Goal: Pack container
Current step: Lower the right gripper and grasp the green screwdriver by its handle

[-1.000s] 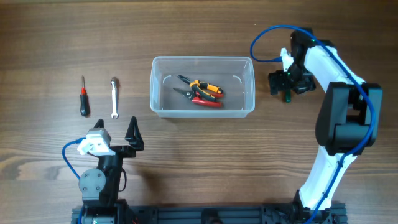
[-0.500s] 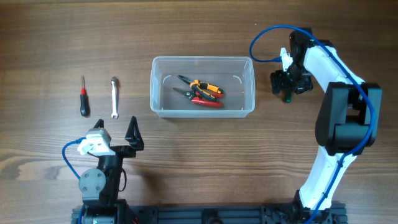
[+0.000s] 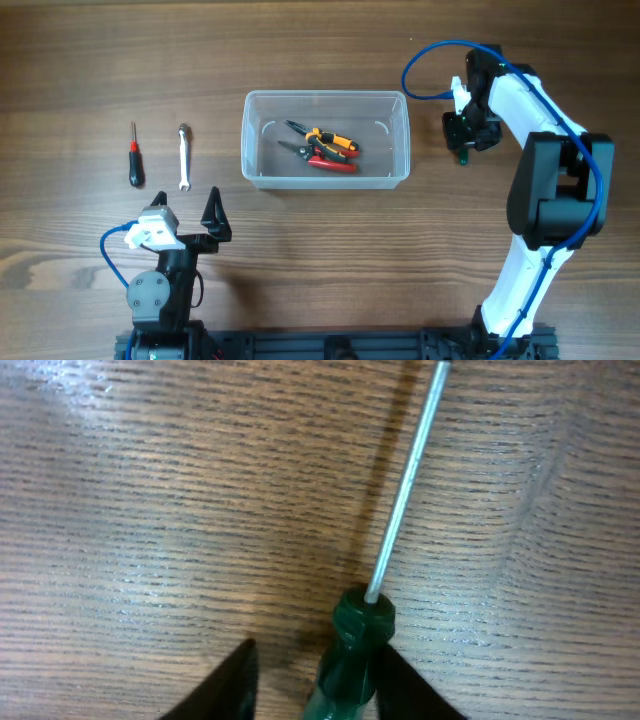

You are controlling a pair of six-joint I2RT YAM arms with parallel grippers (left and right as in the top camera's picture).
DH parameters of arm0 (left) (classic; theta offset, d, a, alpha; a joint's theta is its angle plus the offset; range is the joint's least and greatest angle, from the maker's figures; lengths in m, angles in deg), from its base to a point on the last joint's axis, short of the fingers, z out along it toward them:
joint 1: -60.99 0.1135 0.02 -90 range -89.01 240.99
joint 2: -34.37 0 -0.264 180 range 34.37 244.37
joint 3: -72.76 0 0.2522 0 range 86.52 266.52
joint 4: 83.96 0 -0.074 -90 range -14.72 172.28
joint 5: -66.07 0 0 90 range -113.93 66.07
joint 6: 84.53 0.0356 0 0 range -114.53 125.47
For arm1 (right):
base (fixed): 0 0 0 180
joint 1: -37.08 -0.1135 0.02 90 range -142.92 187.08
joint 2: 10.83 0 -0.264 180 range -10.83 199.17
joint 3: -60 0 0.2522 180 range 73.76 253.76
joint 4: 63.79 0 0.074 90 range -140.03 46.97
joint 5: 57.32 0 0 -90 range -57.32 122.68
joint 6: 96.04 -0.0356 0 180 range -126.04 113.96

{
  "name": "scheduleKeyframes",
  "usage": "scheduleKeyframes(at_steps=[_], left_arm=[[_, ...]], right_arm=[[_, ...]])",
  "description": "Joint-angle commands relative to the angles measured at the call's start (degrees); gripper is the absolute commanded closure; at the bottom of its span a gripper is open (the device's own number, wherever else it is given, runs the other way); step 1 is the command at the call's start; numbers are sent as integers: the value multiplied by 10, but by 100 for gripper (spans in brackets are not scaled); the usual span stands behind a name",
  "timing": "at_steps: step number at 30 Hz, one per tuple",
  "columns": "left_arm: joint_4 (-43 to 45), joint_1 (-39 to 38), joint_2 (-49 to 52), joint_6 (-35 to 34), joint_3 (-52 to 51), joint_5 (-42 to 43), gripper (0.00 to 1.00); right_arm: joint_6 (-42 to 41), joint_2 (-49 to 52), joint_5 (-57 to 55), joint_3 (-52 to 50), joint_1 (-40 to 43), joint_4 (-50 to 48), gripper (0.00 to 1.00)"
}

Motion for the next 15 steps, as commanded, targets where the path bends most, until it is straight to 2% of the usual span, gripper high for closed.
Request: scheduleKeyframes(at_steps=[1,3,7,11,15], left_arm=[[-3,3,-3,-5,-3,-1,0],[-3,3,-3,-5,-3,-1,0],[-3,3,-3,-5,-3,-1,0],[-3,3,-3,-5,-3,-1,0],[-3,3,-3,-5,-3,-1,0]], right_arm=[[-5,19,-10,-4,1,-3,70],[-10,19,-14,-3,1,-3,71],[-15,19,-17,0,1,-5,80],[-16,19,-17,15,1,4,85],[-15,19,-17,48,1,23,86]])
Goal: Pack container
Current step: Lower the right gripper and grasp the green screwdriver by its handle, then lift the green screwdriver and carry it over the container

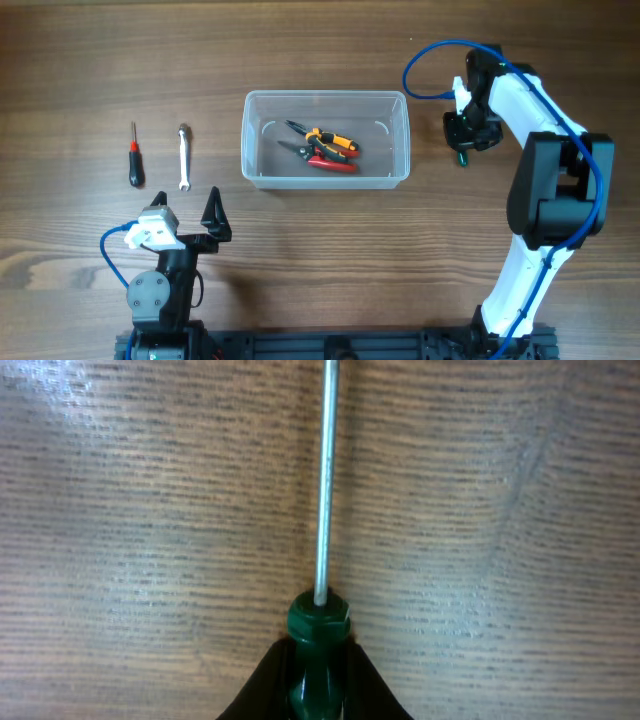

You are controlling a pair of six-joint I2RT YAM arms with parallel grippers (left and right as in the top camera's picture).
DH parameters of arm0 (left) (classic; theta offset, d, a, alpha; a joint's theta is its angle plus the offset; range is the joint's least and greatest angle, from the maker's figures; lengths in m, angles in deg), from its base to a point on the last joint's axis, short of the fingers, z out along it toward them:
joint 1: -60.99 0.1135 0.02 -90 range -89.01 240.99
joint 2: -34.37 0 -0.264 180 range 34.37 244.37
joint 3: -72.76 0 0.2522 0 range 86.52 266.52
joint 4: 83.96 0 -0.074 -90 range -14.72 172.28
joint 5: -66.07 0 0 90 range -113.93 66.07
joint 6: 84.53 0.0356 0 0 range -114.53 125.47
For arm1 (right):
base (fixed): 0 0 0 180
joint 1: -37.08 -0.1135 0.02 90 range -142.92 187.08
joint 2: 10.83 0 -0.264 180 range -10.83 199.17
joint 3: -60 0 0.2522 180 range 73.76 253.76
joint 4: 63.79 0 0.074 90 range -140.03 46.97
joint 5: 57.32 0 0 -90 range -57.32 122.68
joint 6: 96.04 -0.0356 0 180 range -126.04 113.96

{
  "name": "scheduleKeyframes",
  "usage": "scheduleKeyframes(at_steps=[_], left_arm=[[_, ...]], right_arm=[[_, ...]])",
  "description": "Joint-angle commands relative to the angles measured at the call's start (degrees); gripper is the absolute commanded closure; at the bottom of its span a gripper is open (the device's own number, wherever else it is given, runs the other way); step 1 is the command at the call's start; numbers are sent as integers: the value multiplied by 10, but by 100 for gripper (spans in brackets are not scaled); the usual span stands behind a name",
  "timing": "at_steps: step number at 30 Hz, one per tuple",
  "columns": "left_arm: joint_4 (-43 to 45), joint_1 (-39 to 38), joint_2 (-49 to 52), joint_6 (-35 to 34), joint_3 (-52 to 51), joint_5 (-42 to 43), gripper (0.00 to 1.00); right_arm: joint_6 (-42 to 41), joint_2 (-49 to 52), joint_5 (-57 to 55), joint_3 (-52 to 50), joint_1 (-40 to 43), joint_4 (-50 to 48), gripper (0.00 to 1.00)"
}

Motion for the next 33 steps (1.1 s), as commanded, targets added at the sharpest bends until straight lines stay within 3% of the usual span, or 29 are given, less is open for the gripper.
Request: scheduleKeyframes(at_steps=[1,4,10,15,19,29,33], left_arm=[[-3,3,-3,-5,-3,-1,0],[-3,3,-3,-5,-3,-1,0],[-3,3,-3,-5,-3,-1,0],[-3,3,-3,-5,-3,-1,0],[-3,3,-3,-5,-3,-1,0],[-3,3,-3,-5,-3,-1,0],[-3,3,-3,-5,-3,-1,0]], right_arm=[[-4,18,-10,50,1,16,88],[-4,18,-10,95,1,40,95],[20,17,-10,231,-1,126,96],[90,13,10,360,-21,213,95],[155,-5,88,442,-61,247,96],[261,-28,92,453,-224,262,95],[274,-28,92,445,-275,260,90]])
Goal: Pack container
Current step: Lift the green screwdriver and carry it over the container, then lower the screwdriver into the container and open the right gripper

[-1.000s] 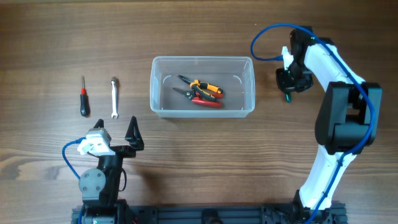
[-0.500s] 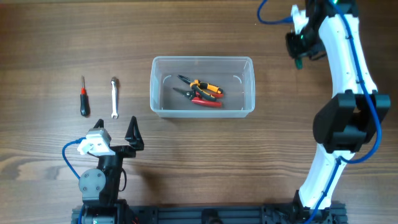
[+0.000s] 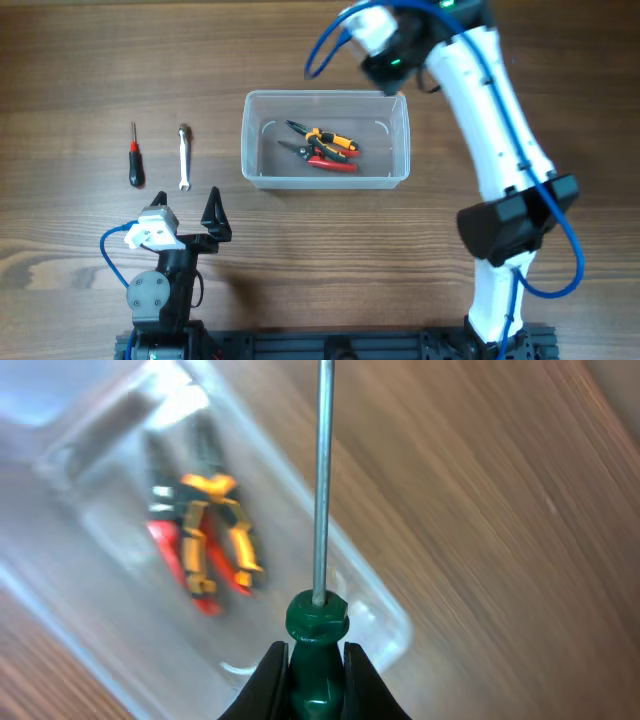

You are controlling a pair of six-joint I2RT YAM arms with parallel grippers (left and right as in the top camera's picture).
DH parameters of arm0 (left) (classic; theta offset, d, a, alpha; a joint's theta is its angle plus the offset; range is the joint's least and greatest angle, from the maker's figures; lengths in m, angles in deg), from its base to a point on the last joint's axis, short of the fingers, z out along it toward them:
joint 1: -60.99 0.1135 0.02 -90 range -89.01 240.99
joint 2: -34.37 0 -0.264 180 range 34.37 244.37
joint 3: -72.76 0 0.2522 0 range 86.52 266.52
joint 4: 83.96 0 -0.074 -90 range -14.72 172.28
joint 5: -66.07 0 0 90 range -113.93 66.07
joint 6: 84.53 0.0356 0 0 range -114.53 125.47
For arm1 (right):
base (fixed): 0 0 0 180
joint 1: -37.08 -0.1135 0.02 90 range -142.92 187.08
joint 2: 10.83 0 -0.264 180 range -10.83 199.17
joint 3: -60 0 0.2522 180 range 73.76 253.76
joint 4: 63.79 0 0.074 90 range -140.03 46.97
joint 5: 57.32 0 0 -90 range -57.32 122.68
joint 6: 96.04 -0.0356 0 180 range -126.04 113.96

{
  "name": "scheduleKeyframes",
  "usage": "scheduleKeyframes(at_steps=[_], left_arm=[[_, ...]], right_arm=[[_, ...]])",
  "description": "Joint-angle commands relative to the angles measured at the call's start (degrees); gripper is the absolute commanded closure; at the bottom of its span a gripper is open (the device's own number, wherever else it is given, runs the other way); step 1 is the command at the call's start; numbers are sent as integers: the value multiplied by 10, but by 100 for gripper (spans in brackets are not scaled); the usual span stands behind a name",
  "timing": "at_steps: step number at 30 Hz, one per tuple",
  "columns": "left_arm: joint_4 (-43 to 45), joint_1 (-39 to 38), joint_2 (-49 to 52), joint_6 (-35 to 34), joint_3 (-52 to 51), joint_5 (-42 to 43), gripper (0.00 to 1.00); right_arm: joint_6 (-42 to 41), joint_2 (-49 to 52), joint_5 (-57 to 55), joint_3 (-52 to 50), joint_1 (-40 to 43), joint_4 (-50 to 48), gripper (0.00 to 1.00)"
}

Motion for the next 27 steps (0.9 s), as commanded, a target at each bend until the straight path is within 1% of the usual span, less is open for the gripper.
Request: scheduleKeyframes(at_steps=[1,5,16,21,27], left_arm=[[-3,3,-3,-5,-3,-1,0],[-3,3,-3,-5,-3,-1,0],[-3,3,-3,-5,-3,-1,0],[-3,3,-3,-5,-3,-1,0],[-3,3,-3,-5,-3,-1,0]], right_arm=[[40,-16,12,-5,-38,0,90],[46,-10,26,-24,-61,-14,90],[42,26,59,-97,-63,-47,90],[42,27,64,-153,-63,-75,90],[24,29,64,-222,-63,-112,88]])
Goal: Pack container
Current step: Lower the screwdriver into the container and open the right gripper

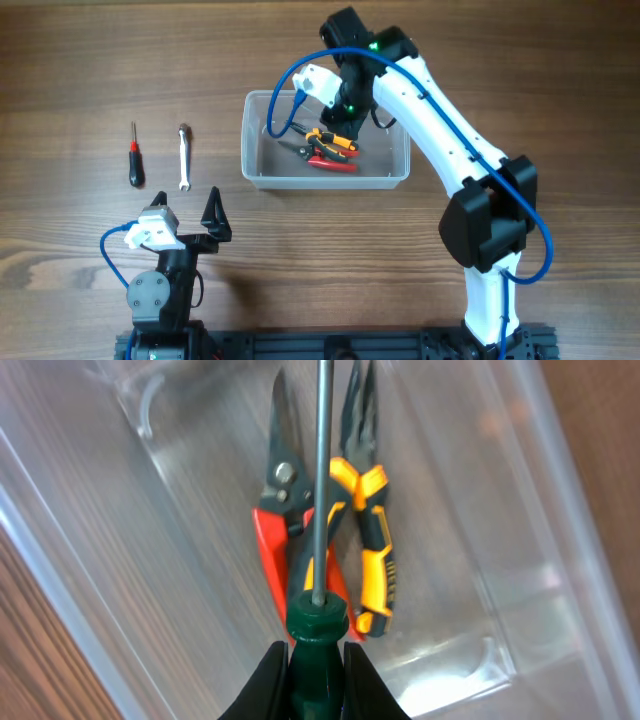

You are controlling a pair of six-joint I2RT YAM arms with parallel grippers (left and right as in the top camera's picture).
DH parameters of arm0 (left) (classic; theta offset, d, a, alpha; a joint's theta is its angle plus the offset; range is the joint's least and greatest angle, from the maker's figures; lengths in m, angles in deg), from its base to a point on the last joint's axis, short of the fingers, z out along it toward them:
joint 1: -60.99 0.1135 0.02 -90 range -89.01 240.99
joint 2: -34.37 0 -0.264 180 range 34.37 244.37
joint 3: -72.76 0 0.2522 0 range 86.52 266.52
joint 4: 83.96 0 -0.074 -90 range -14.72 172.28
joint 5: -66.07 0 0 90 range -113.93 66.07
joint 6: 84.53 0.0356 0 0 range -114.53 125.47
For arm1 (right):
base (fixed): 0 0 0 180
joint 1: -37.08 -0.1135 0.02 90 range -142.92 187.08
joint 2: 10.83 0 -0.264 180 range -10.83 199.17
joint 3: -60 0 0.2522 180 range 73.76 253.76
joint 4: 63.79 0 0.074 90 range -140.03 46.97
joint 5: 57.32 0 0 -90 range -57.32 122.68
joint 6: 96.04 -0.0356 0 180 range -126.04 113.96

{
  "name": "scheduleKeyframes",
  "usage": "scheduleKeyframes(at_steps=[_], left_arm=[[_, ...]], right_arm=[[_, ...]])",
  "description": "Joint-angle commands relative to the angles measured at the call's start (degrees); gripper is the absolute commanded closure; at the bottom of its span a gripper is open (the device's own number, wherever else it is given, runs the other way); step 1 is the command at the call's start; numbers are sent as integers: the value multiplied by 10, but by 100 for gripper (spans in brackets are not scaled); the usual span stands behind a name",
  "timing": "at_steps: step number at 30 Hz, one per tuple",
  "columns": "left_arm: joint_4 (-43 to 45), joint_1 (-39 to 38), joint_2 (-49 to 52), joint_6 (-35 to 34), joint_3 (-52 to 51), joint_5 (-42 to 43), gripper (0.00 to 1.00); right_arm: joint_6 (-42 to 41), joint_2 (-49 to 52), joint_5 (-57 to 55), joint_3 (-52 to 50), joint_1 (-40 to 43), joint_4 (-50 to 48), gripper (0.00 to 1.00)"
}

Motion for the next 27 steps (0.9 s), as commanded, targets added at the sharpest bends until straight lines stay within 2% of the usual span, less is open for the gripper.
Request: scheduleKeyframes(at_steps=[1,8,14,21,27], left_arm=[[-3,3,-3,-5,-3,-1,0],[-3,3,-3,-5,-3,-1,0],[-3,3,-3,-5,-3,-1,0],[-3,3,-3,-5,-3,-1,0],[-3,3,-3,-5,-3,-1,0]], right_arm=[[-14,18,13,-41,0,-21,88],[-27,22,13,-93,0,-52,88],[-44,24,13,-127,0,-83,79],[-59,24,13,-137,0,-101,66],[-111,24,7,-107,5,-116,52]])
